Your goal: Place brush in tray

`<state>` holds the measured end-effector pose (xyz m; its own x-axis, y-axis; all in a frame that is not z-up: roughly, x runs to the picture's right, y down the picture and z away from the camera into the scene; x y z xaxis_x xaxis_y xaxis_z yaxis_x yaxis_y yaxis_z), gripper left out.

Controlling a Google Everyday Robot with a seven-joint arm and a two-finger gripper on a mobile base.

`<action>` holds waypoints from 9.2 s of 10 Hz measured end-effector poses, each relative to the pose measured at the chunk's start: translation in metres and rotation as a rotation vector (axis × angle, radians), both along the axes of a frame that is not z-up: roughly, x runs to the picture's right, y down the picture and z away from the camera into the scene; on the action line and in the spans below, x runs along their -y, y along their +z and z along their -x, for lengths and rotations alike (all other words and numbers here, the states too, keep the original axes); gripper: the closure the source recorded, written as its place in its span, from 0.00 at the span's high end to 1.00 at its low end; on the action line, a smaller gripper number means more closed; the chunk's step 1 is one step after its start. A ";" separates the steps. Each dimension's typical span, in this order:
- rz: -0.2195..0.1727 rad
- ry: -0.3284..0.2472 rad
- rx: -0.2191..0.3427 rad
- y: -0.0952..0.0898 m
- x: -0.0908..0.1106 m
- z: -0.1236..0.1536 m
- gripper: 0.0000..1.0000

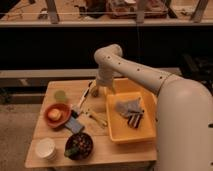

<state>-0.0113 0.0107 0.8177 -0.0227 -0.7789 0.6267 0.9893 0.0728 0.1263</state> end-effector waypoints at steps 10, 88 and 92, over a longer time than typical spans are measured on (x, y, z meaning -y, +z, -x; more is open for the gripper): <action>-0.002 0.000 0.000 -0.001 0.001 0.000 0.80; 0.005 -0.297 0.304 0.014 -0.058 -0.074 0.30; 0.169 -0.059 0.120 0.034 -0.073 -0.059 0.70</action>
<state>0.0481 0.0837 0.8512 -0.1479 -0.6582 0.7381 0.9710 0.0452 0.2348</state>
